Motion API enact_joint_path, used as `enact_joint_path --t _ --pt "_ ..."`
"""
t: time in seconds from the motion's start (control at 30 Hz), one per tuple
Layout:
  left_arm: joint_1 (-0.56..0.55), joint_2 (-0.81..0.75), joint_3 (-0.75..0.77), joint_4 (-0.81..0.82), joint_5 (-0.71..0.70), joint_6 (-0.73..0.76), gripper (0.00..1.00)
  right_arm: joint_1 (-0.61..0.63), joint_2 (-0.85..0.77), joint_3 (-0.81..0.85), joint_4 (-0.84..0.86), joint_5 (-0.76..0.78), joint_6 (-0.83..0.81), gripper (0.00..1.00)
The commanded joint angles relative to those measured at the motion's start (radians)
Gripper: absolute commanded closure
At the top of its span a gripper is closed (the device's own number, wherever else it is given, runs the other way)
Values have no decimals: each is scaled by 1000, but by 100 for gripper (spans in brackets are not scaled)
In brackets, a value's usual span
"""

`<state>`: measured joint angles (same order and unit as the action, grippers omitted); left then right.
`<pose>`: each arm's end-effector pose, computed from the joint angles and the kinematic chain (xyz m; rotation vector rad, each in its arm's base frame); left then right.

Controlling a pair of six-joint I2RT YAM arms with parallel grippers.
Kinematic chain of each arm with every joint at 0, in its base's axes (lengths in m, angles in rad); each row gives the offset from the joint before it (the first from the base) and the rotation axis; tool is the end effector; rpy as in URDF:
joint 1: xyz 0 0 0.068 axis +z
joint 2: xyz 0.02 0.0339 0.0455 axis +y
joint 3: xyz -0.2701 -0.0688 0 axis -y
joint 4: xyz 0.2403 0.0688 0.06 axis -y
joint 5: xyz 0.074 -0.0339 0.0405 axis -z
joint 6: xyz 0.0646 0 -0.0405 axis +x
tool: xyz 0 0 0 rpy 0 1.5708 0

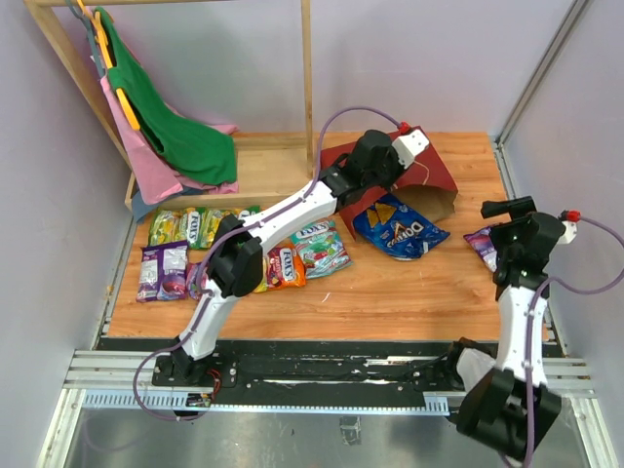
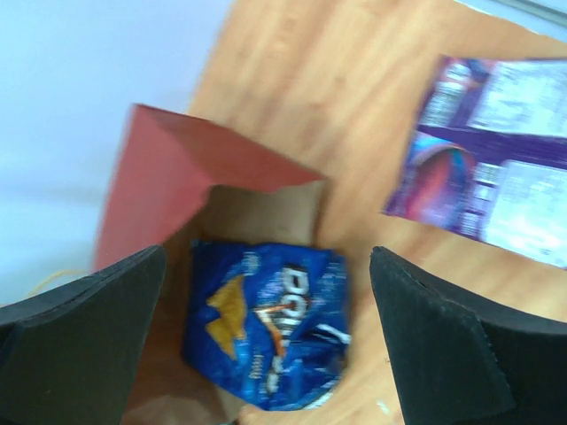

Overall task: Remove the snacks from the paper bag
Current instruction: Place the snack at the corner of the board.

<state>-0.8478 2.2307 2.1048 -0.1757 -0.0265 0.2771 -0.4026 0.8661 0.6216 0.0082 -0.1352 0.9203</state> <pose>0.3743 -0.4216 0.3151 0.9915 1.6075 -0.3674 0.2122 -0.0809 0.2870 1.0468 1.5036 0.4886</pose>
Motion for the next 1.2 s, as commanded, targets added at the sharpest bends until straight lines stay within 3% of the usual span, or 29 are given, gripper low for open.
enact_joint_path --t 0.0,0.3,0.53,1.17 --pt "16 -22 42 -18 27 14 99 -80 135 14 -126 2 -93 0" --pt "17 -17 51 -33 35 29 99 -111 330 41 -97 261 -156 1" --pt "21 -6 71 -54 31 39 99 -95 540 95 -64 189 -156 1" --pt "34 0 79 -76 16 54 99 20 805 248 -24 179 -91 2"
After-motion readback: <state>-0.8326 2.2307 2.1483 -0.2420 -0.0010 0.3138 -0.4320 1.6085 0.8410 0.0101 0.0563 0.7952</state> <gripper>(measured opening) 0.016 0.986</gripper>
